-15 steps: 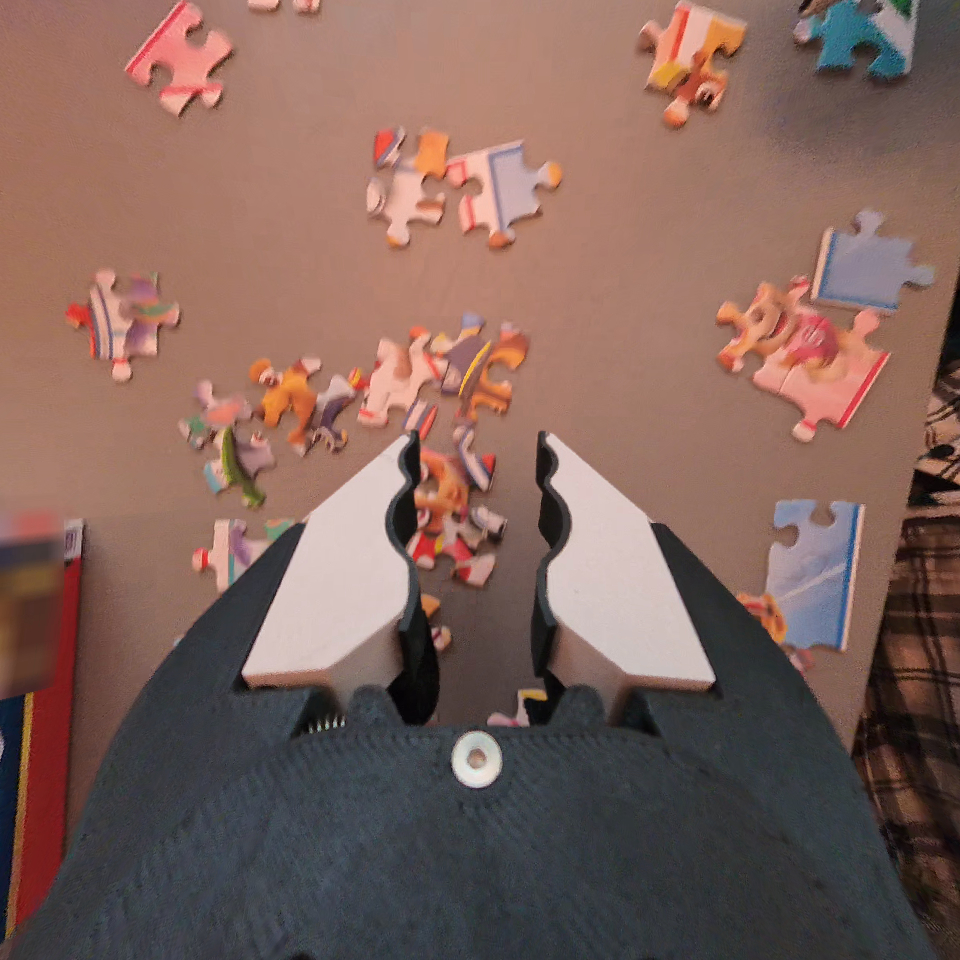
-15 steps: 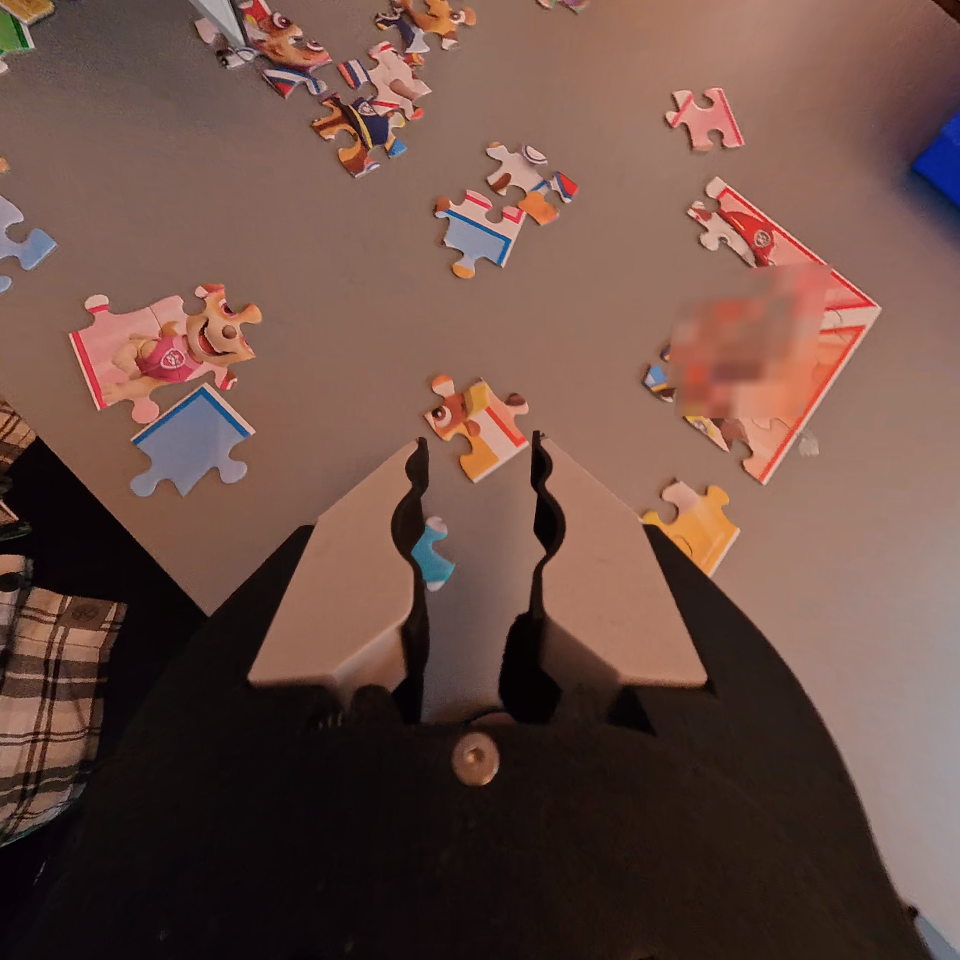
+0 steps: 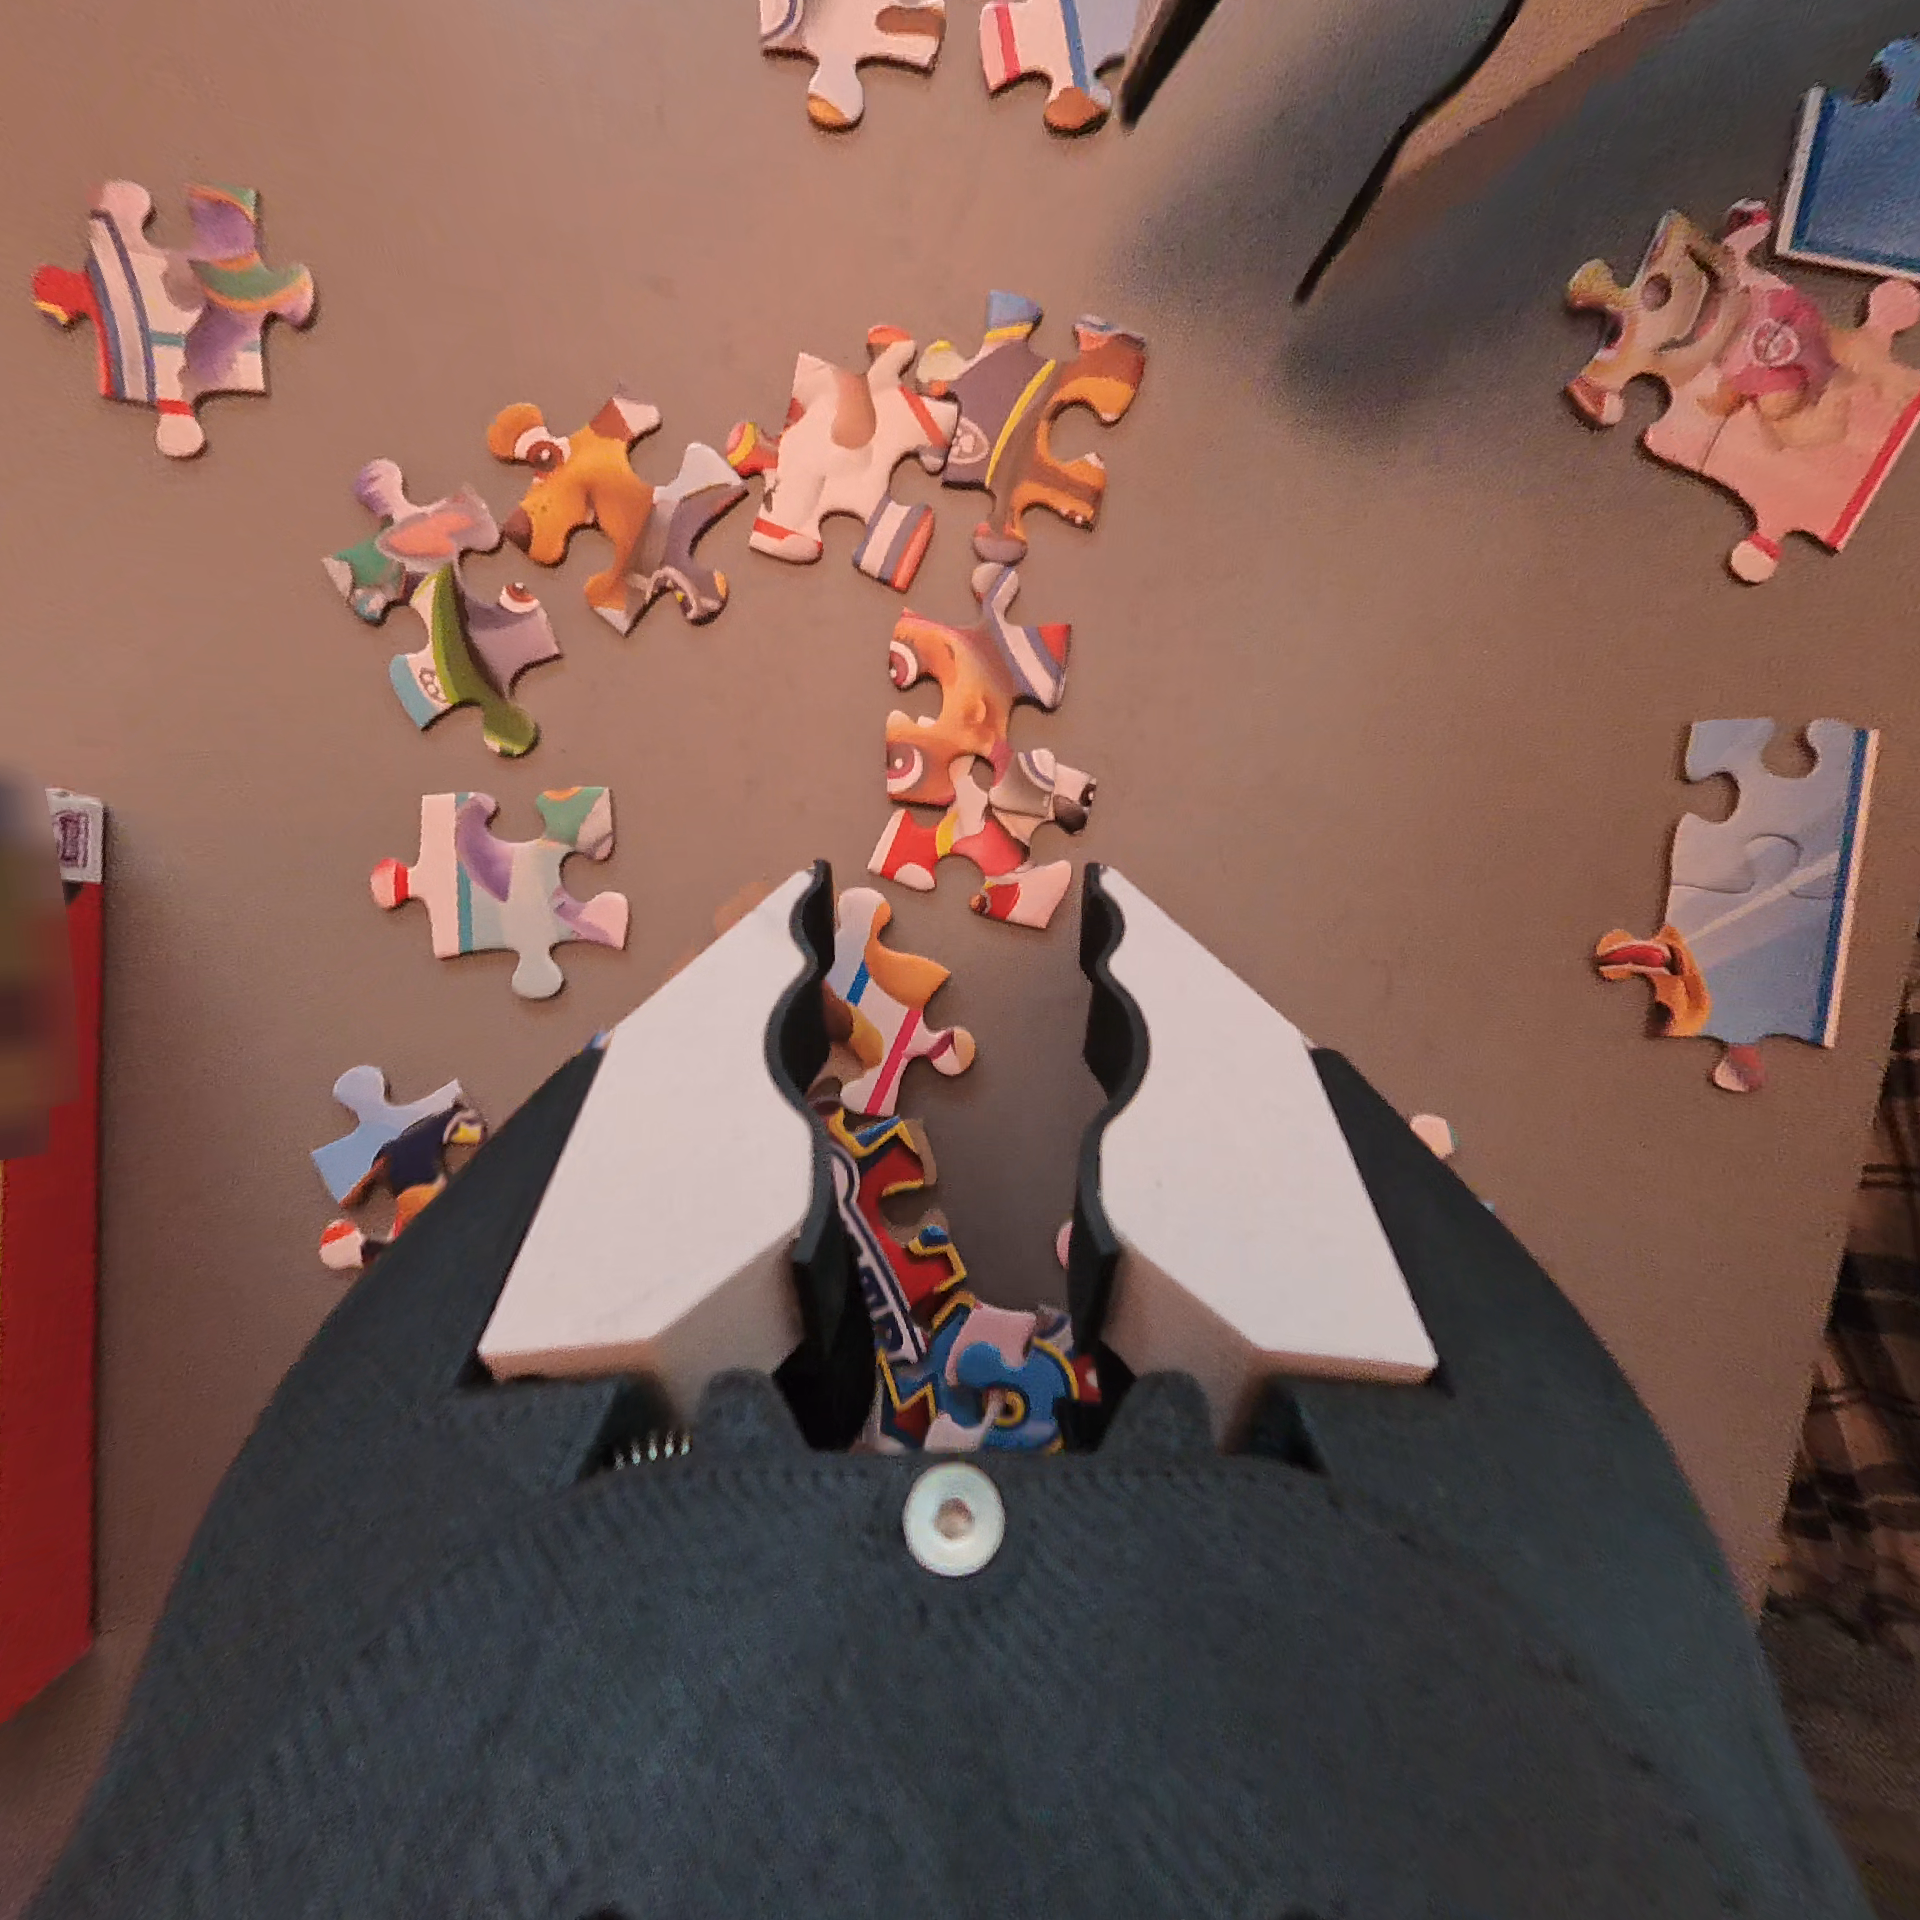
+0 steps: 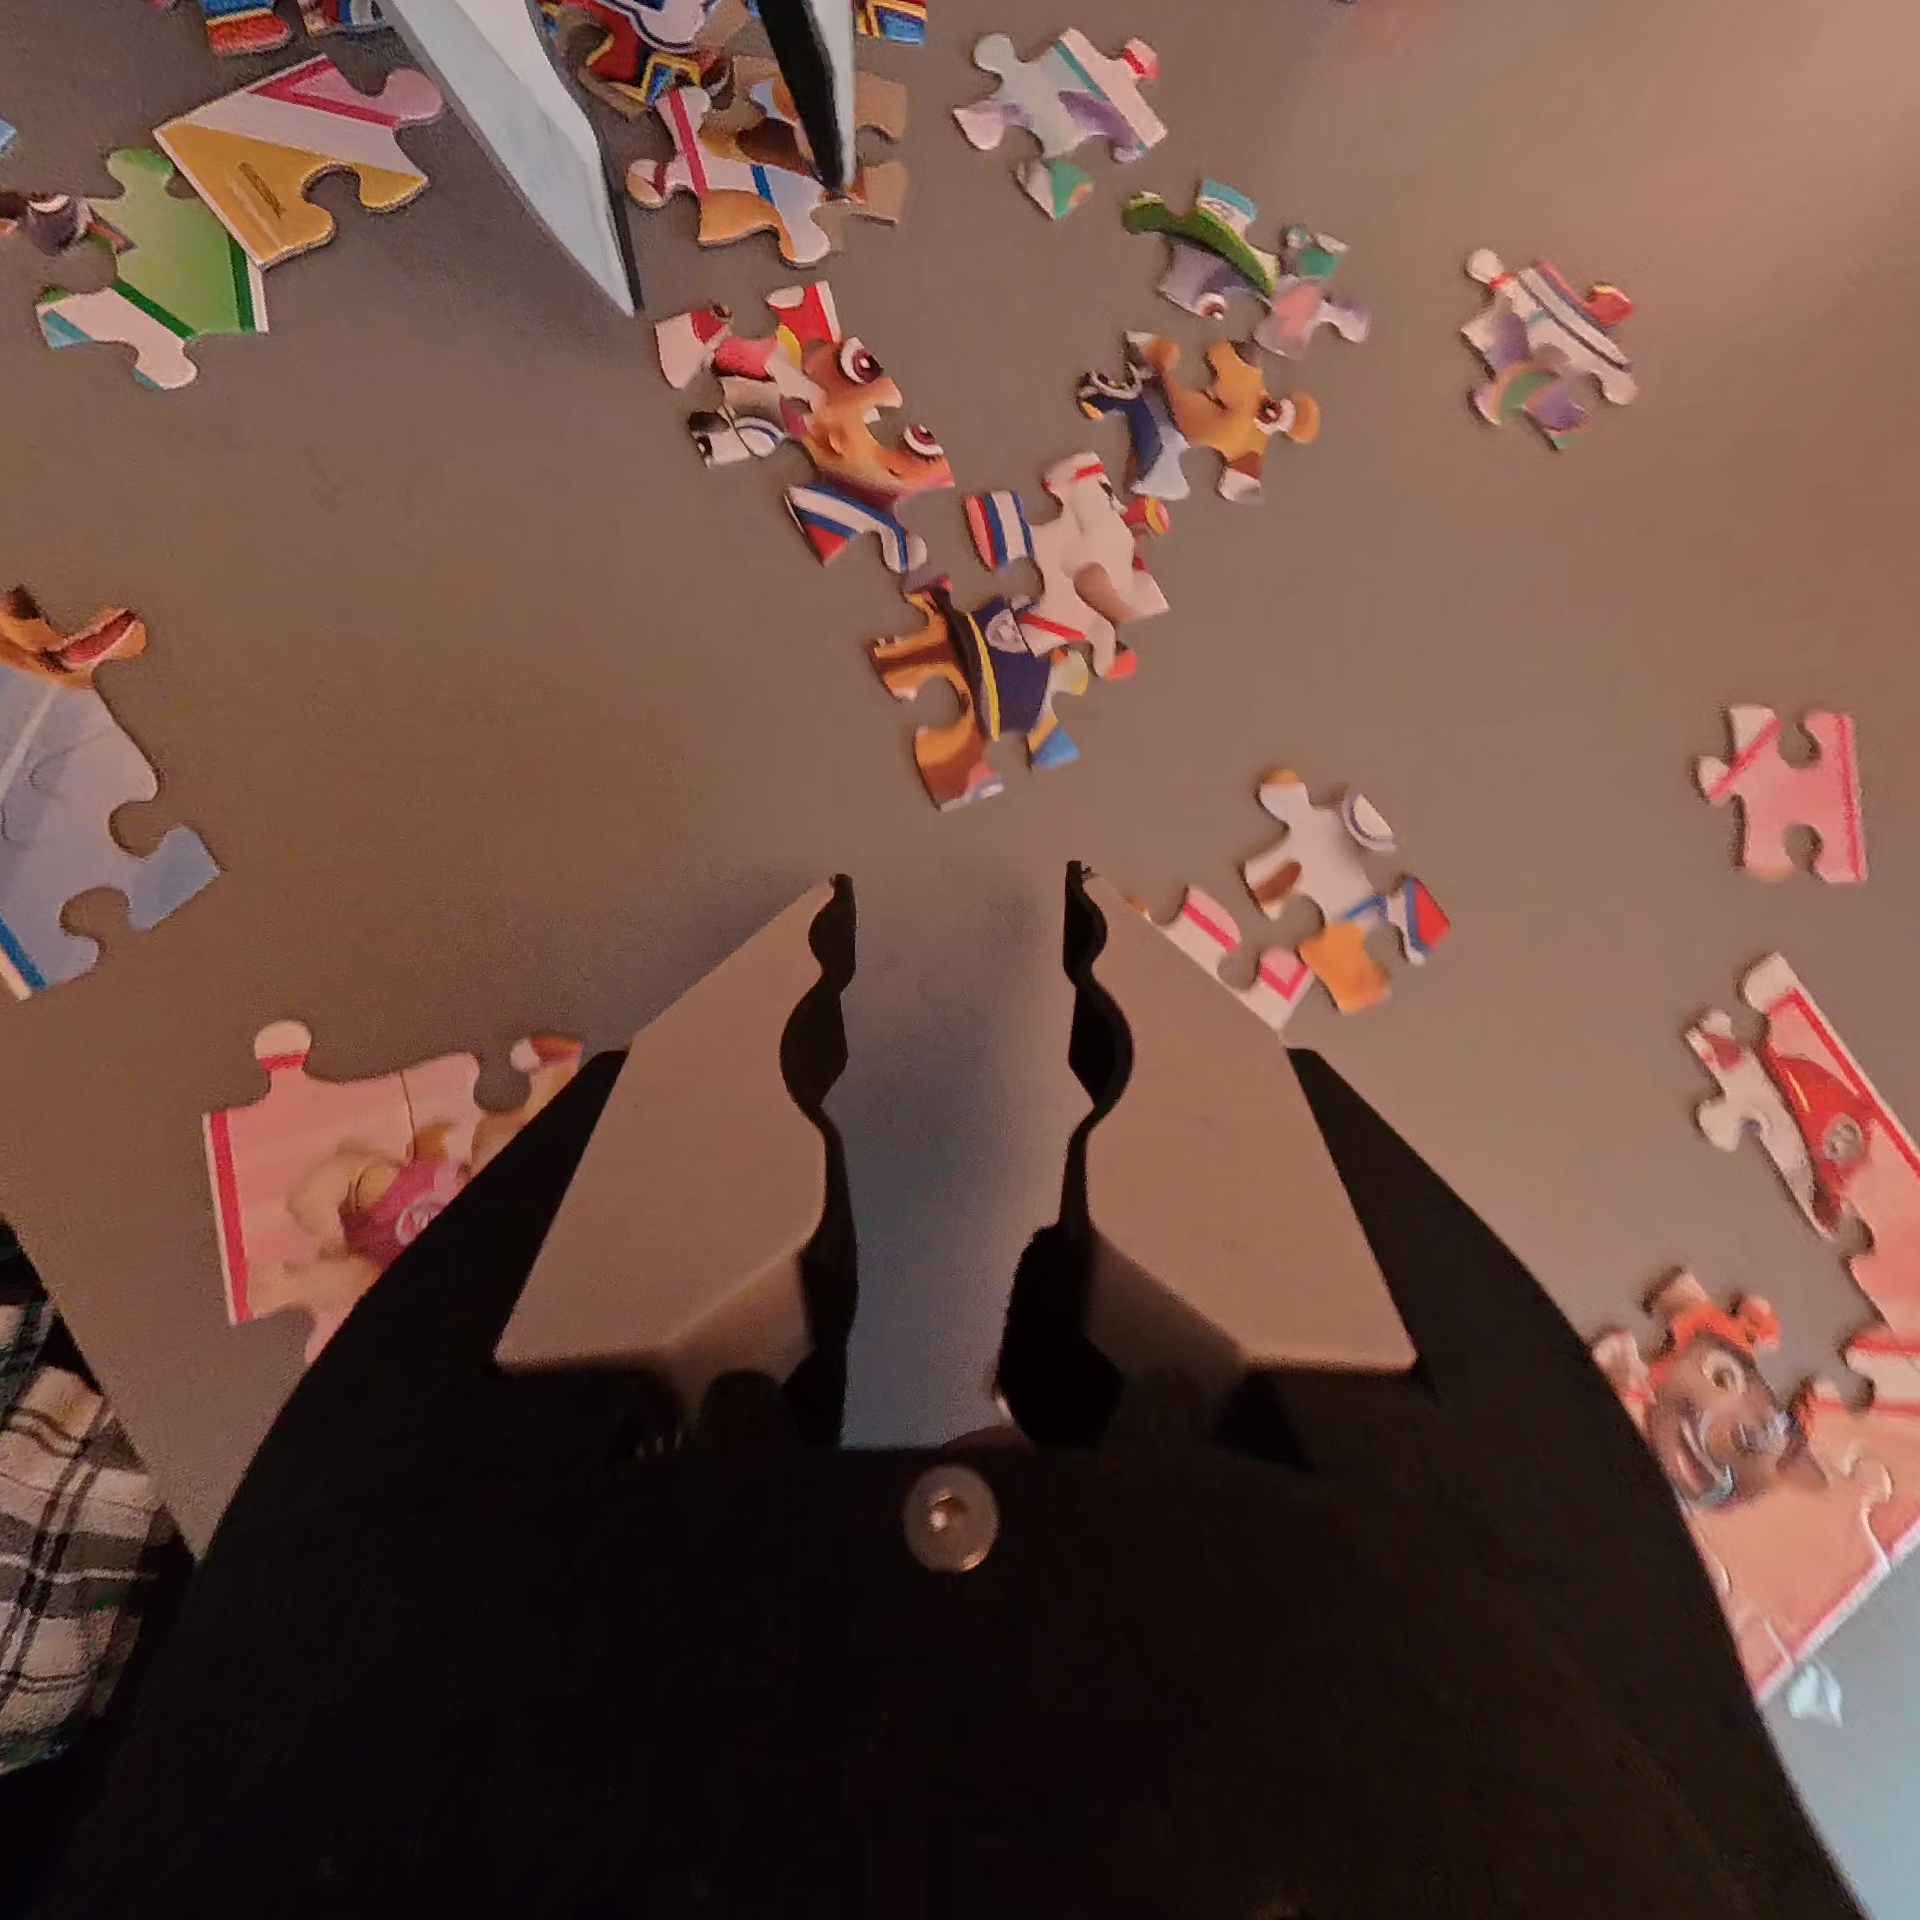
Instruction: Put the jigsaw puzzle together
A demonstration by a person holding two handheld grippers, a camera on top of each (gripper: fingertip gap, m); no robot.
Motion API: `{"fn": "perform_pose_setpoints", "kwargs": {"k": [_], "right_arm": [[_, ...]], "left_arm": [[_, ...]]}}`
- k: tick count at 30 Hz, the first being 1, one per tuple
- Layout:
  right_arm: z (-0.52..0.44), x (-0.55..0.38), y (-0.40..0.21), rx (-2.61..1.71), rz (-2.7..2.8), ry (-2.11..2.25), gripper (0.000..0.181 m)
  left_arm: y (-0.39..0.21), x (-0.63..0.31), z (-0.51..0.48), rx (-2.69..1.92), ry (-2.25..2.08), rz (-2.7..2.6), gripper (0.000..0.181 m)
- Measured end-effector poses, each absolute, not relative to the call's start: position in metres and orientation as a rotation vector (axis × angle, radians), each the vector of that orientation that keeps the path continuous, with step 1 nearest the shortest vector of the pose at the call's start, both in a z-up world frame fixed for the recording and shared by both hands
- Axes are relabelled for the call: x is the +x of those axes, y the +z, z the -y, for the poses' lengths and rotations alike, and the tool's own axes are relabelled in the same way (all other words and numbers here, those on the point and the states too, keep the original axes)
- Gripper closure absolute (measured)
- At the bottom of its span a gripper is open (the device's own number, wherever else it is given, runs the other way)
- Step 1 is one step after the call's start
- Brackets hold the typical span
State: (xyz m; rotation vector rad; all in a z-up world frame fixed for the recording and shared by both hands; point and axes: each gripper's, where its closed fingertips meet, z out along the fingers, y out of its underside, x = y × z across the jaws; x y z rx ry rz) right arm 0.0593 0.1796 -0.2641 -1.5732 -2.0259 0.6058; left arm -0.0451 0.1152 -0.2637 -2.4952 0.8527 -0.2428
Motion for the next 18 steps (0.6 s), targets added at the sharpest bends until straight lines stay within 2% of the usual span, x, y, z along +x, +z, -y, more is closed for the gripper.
{"fn": "perform_pose_setpoints", "kwargs": {"k": [6, 12, 15, 17, 18], "right_arm": [[-0.181, 0.038, -0.274, -1.602, 2.055, 0.612, 0.143], [-0.185, 0.041, -0.274, -1.627, 2.056, 0.602, 0.148], [-0.189, 0.047, -0.271, -1.629, 2.049, 0.579, 0.148], [-0.190, 0.051, -0.269, -1.631, 2.048, 0.588, 0.148], [-0.190, 0.054, -0.268, -1.630, 2.048, 0.588, 0.148]], "left_arm": [[-0.277, -0.027, -0.127, -2.477, -0.263, -0.897, 0.131], [-0.276, -0.016, -0.135, -2.441, -0.299, -0.884, 0.158], [-0.275, -0.014, -0.136, -2.421, -0.282, -0.900, 0.159], [-0.271, -0.007, -0.133, -2.397, -0.327, -0.923, 0.181], [-0.269, -0.004, -0.133, -2.385, -0.330, -0.924, 0.181]]}}
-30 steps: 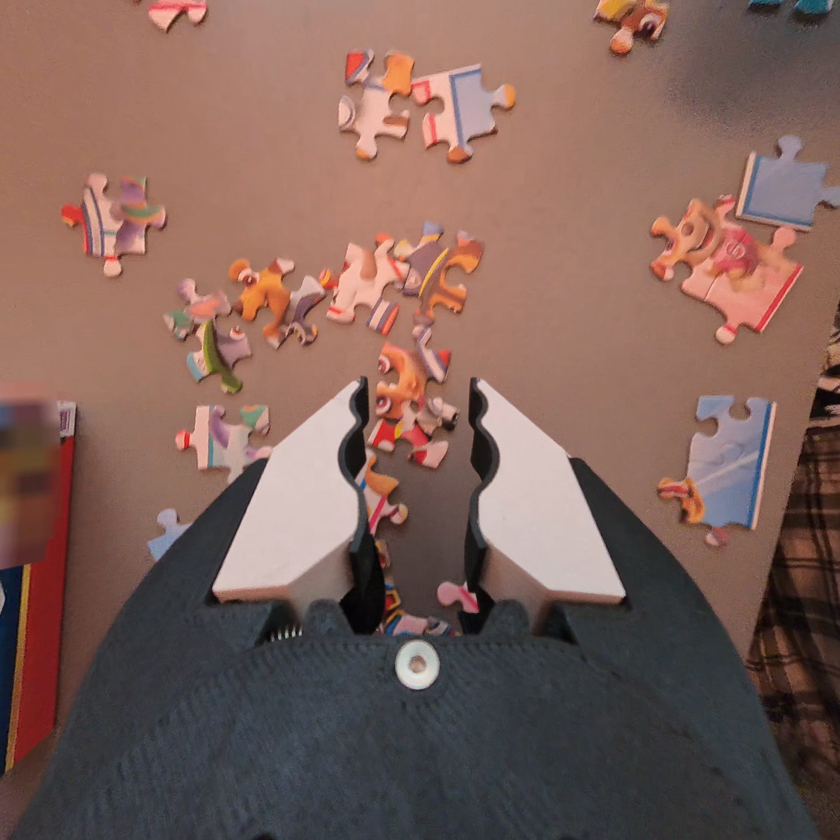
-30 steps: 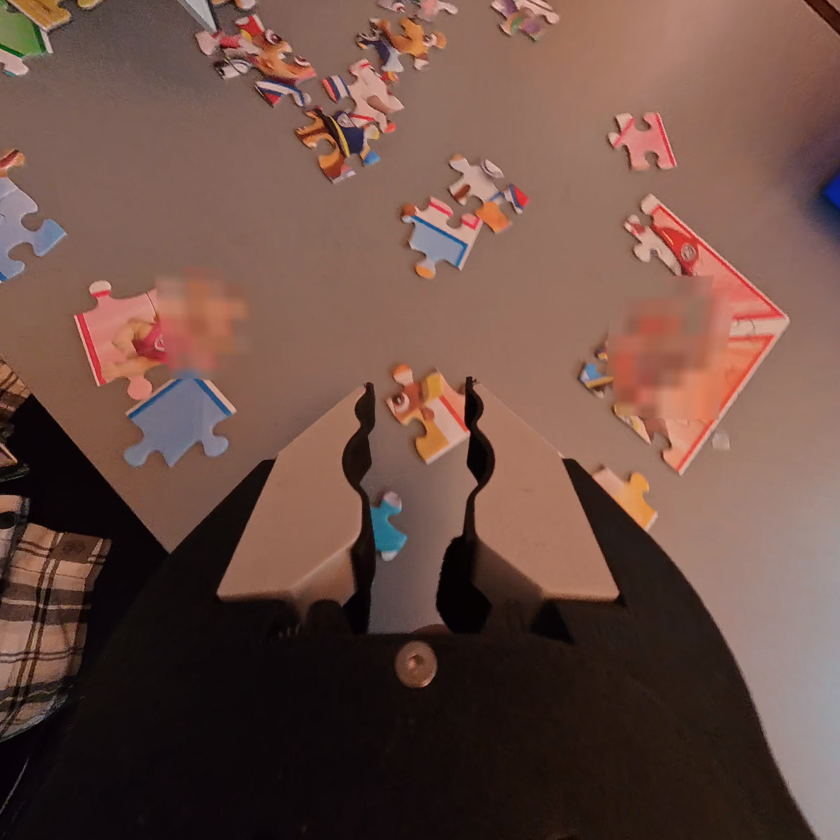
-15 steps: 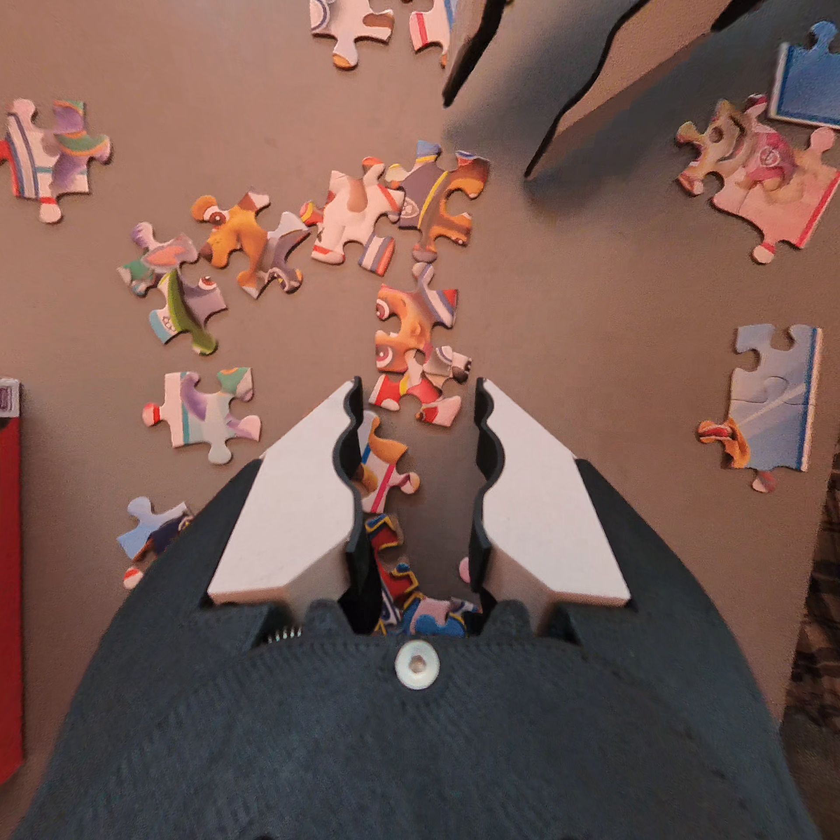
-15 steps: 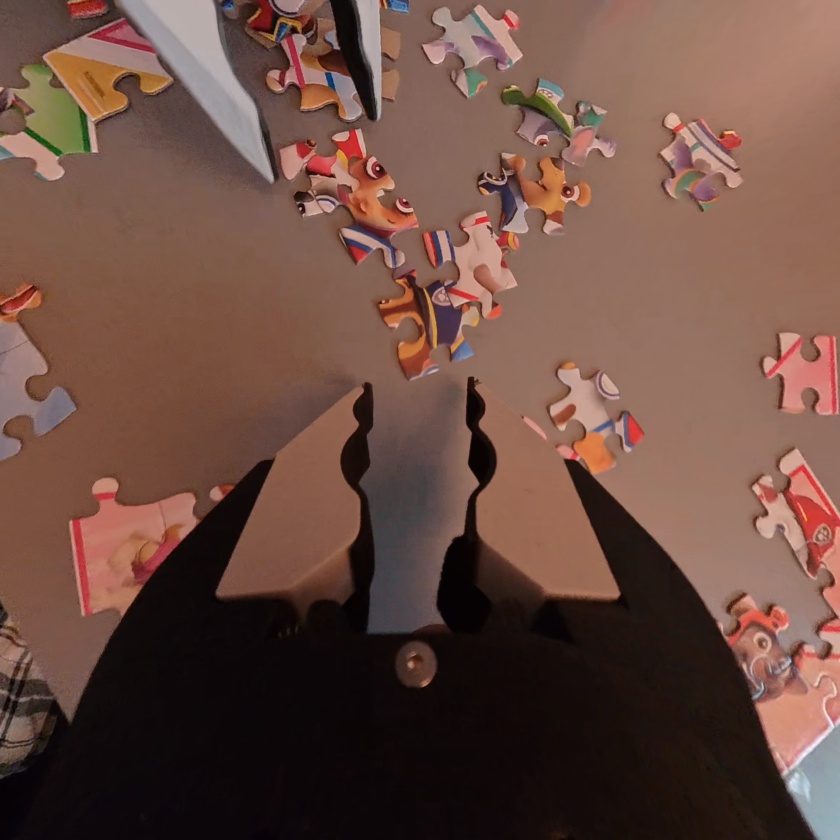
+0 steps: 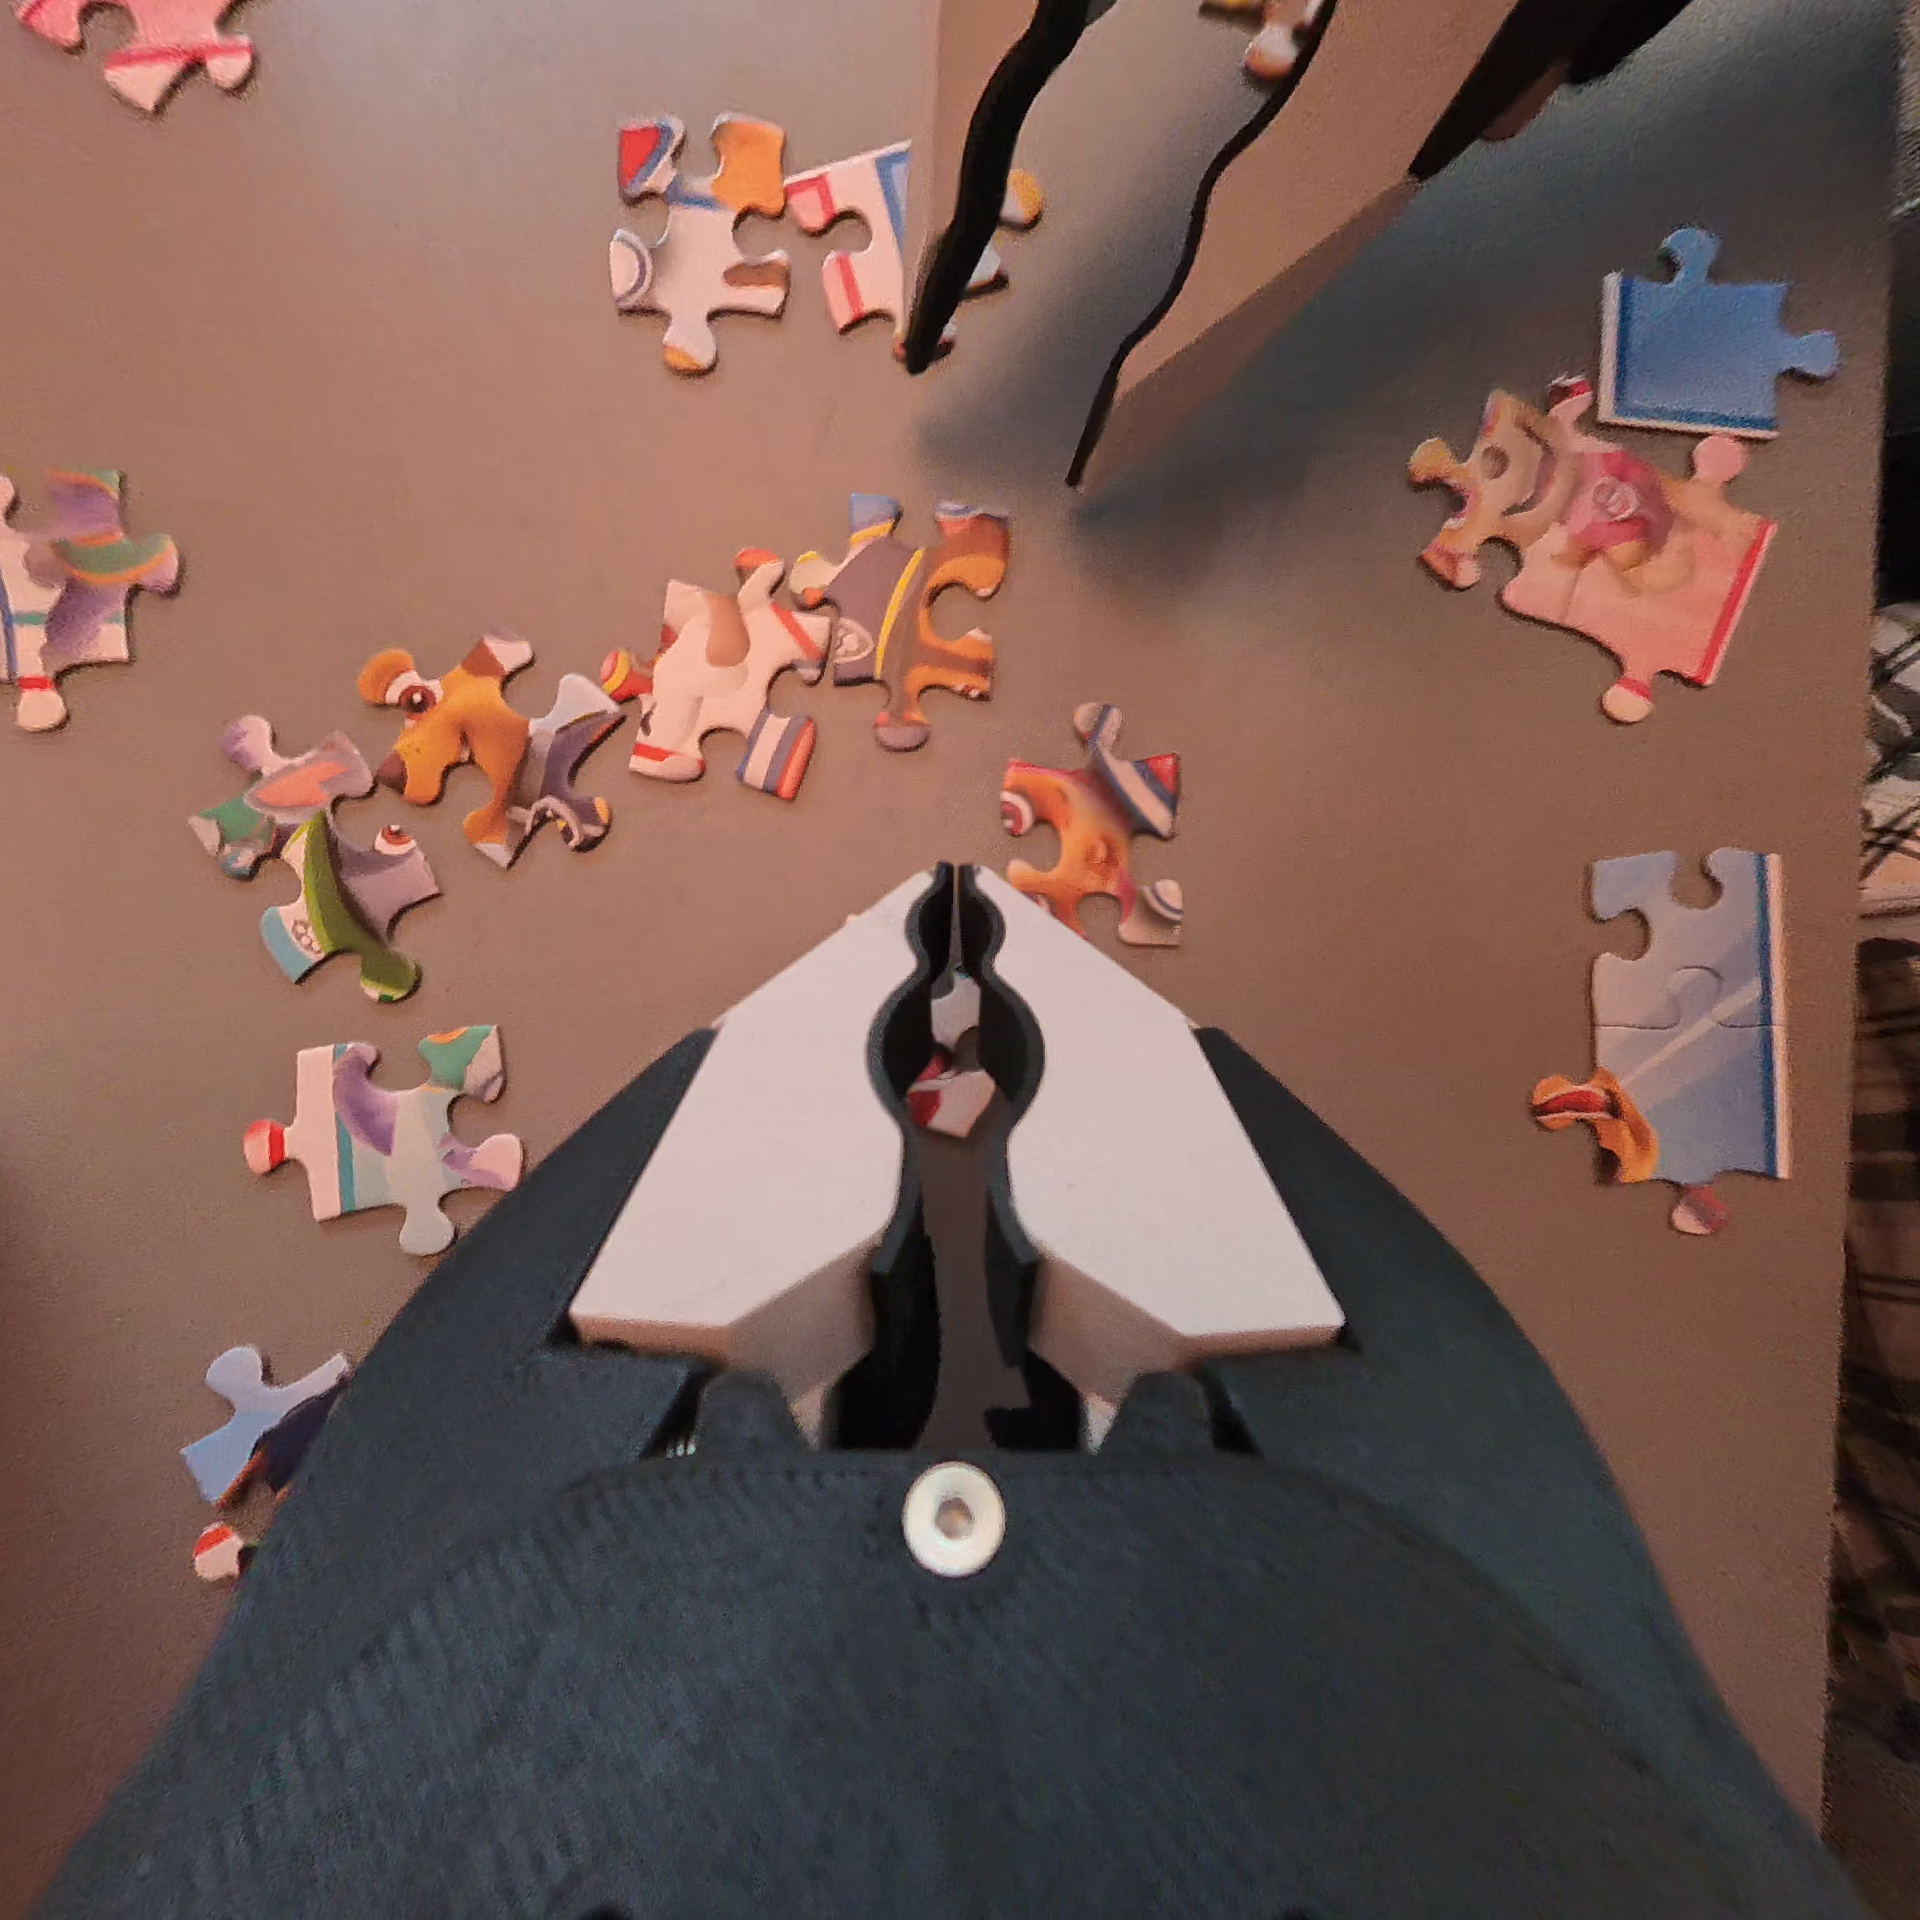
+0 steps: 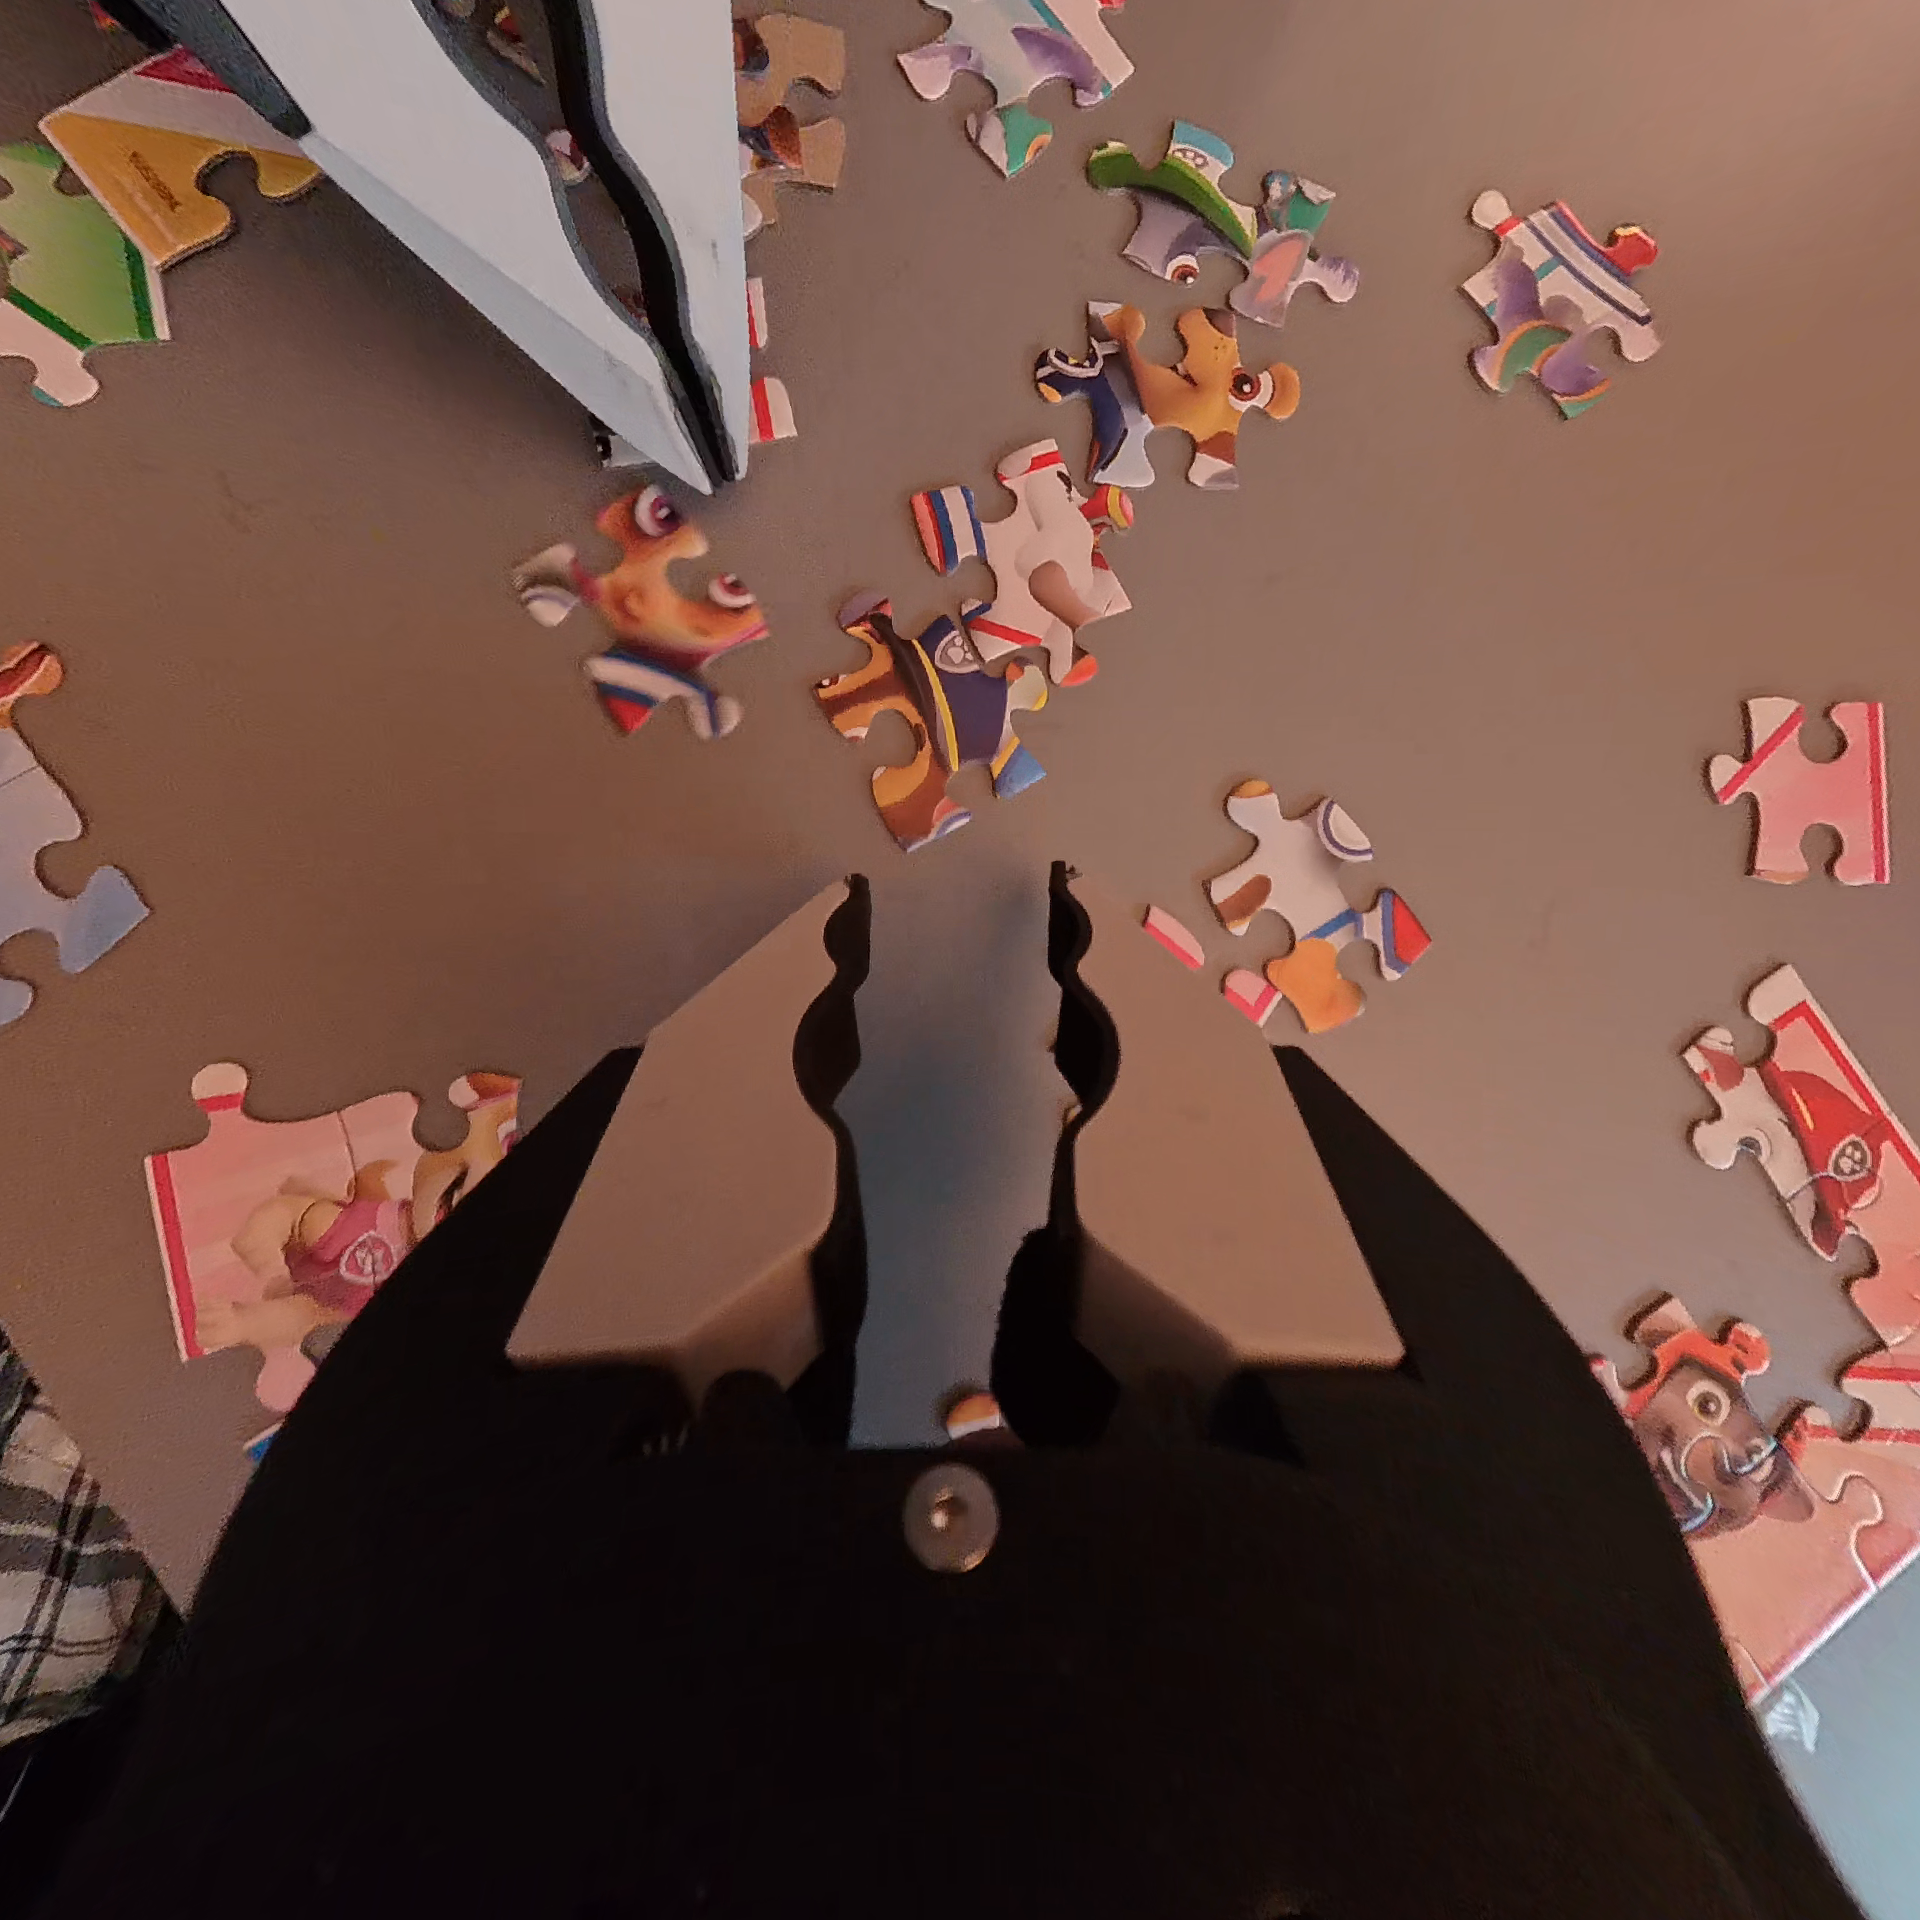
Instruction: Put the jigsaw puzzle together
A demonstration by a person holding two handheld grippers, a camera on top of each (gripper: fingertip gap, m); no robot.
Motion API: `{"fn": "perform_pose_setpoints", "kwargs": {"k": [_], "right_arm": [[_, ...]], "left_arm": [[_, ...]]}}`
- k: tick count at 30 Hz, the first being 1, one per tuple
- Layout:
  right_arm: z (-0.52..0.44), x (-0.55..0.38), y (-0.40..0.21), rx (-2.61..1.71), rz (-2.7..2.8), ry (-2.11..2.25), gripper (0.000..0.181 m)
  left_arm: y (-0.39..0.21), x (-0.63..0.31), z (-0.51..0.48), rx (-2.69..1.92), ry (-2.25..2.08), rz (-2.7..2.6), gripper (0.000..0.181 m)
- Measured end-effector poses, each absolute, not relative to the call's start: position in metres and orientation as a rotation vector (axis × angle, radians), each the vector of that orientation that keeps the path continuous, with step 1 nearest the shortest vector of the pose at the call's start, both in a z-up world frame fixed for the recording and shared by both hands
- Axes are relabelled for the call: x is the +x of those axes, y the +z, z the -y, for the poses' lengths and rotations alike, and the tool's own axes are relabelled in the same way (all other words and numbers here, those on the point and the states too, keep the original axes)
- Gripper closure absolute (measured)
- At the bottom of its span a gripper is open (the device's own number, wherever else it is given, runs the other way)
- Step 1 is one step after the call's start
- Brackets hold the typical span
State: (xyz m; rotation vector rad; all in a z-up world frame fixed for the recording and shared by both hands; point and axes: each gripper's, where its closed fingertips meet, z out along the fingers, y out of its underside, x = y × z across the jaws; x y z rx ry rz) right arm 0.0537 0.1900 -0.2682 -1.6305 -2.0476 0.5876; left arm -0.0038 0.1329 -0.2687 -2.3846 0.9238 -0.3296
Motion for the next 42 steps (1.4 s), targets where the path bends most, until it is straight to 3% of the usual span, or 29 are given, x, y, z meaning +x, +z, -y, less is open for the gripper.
{"fn": "perform_pose_setpoints", "kwargs": {"k": [8, 15, 19, 26, 29, 31, 34, 42], "right_arm": [[-0.181, 0.060, -0.266, -1.595, 2.090, 0.573, 0.148], [-0.190, 0.037, -0.274, -1.621, 2.085, 0.623, 0.147], [-0.186, 0.031, -0.276, -1.600, 2.126, 0.656, 0.167], [-0.182, 0.038, -0.276, -1.583, 2.155, 0.643, 0.181], [-0.181, 0.042, -0.274, -1.587, 2.164, 0.630, 0.177], [-0.184, 0.037, -0.271, -1.576, 2.134, 0.619, 0.154], [-0.182, 0.033, -0.274, -1.561, 2.169, 0.637, 0.142], [-0.184, 0.026, -0.276, -1.599, 2.173, 0.753, 0.163]], "left_arm": [[-0.276, 0.030, -0.120, -2.385, -0.422, -1.034, 0.174], [-0.267, 0.005, -0.126, -2.384, -0.405, -0.921, 0.167], [-0.266, -0.002, -0.129, -2.387, -0.392, -0.888, 0.166], [-0.258, -0.006, -0.127, -2.368, -0.401, -0.874, 0.164], [-0.260, -0.001, -0.124, -2.369, -0.407, -0.909, 0.162], [-0.262, 0.003, -0.123, -2.372, -0.411, -0.924, 0.161], [-0.266, 0.006, -0.123, -2.380, -0.408, -0.943, 0.160], [-0.267, 0.005, -0.122, -2.386, -0.417, -0.942, 0.158]]}}
